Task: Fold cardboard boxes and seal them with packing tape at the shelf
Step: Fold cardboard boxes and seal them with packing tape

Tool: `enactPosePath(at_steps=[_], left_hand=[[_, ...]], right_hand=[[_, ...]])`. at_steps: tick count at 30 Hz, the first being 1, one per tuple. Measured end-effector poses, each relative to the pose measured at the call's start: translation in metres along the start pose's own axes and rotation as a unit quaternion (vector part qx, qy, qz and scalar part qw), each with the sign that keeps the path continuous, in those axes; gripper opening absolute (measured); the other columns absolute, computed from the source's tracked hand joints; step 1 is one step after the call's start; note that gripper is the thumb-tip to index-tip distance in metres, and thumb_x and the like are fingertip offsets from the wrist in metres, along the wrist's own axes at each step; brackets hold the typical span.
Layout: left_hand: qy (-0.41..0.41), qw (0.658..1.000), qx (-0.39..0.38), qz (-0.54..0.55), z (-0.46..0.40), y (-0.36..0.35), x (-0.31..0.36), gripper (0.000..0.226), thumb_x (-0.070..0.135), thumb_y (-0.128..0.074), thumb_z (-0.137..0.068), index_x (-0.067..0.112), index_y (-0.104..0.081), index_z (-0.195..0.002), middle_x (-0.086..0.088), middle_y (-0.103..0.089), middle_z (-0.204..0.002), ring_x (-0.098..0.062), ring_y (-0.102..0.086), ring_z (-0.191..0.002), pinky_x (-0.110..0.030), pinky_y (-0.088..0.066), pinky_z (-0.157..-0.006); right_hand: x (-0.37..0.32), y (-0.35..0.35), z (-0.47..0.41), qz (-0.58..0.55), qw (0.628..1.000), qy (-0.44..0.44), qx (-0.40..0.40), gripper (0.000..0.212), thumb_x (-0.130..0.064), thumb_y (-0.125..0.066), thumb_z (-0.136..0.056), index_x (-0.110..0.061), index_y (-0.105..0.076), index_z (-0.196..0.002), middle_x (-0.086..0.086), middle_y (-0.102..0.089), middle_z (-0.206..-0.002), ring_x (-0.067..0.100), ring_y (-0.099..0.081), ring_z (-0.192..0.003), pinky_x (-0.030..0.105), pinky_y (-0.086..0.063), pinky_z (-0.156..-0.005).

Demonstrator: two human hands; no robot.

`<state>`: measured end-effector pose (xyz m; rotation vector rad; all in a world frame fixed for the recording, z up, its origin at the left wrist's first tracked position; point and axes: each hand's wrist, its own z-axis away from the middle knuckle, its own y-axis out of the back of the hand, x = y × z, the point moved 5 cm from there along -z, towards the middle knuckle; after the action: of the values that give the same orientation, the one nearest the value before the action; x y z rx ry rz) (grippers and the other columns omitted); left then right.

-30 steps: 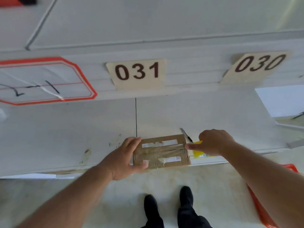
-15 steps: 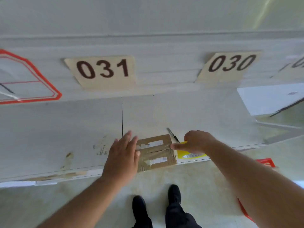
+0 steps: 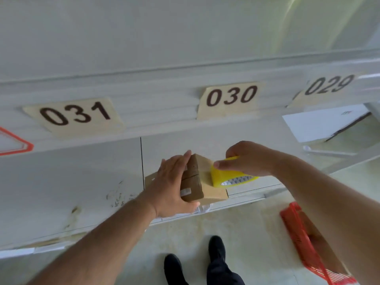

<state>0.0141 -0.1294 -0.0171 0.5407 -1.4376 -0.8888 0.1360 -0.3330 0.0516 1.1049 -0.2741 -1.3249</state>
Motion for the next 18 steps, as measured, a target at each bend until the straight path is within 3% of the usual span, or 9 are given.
enactPosePath(at_steps=[2,4,9,12,14,18], left_hand=[[0.005,0.999,0.01,0.053,0.003,0.0,-0.003,0.135,0.064,-0.081,-0.061,0.044,0.009,-0.16,0.016,-0.019,-0.149,-0.015,-0.033,-0.139,-0.046,-0.034,-0.121],[0.013,0.996,0.02,0.083,0.007,0.002,-0.009,0.133,0.063,-0.081,-0.061,0.052,0.011,-0.157,0.017,-0.019,-0.149,-0.015,-0.037,-0.138,-0.044,-0.042,-0.116],[0.029,0.996,0.003,0.079,0.022,0.016,-0.028,0.139,0.057,-0.087,-0.067,0.051,0.019,-0.157,0.018,-0.014,-0.152,-0.003,-0.038,-0.137,-0.028,-0.042,-0.114],[0.035,0.999,-0.001,0.014,0.022,0.027,-0.022,0.141,0.072,-0.079,-0.063,0.045,0.023,-0.157,0.017,-0.008,-0.158,-0.01,-0.03,-0.145,-0.033,-0.043,-0.111],[0.034,0.998,-0.008,-0.054,0.014,0.033,-0.012,0.137,0.078,-0.074,-0.061,0.041,0.016,-0.159,0.015,-0.006,-0.158,-0.014,-0.021,-0.149,-0.038,-0.044,-0.11],[0.029,0.997,-0.01,-0.069,0.01,0.044,-0.014,0.121,0.074,-0.078,-0.061,0.038,-0.012,-0.156,0.012,-0.02,-0.144,-0.014,-0.035,-0.137,-0.039,-0.05,-0.101]], right_hand=[[-0.016,0.007,0.003,0.026,1.0,0.01,0.013,0.056,-0.074,-0.063,-0.085,-0.022,-0.059,-0.066,-0.004,-0.058,-0.074,0.014,-0.056,-0.071,0.031,-0.041,-0.064],[-0.029,0.009,0.002,0.04,0.999,0.011,0.031,0.051,-0.073,-0.062,-0.087,-0.026,-0.059,-0.07,-0.005,-0.059,-0.08,0.014,-0.059,-0.076,0.03,-0.041,-0.063],[-0.068,0.003,-0.002,0.093,0.994,0.035,0.05,0.043,-0.074,-0.054,-0.089,-0.031,-0.056,-0.086,-0.014,-0.049,-0.081,0.018,-0.054,-0.089,0.03,-0.037,-0.066],[-0.094,-0.003,-0.004,0.128,0.989,0.051,0.061,0.046,-0.068,-0.052,-0.089,-0.024,-0.06,-0.078,-0.009,-0.059,-0.081,0.018,-0.057,-0.084,0.031,-0.037,-0.063],[-0.108,-0.005,-0.007,0.148,0.985,0.056,0.07,0.048,-0.068,-0.051,-0.087,-0.023,-0.067,-0.081,-0.005,-0.064,-0.081,0.017,-0.06,-0.08,0.03,-0.038,-0.06],[-0.13,-0.005,-0.013,0.19,0.976,0.073,0.074,0.053,-0.07,-0.051,-0.087,-0.021,-0.063,-0.074,-0.003,-0.061,-0.077,0.017,-0.057,-0.072,0.03,-0.037,-0.058]])
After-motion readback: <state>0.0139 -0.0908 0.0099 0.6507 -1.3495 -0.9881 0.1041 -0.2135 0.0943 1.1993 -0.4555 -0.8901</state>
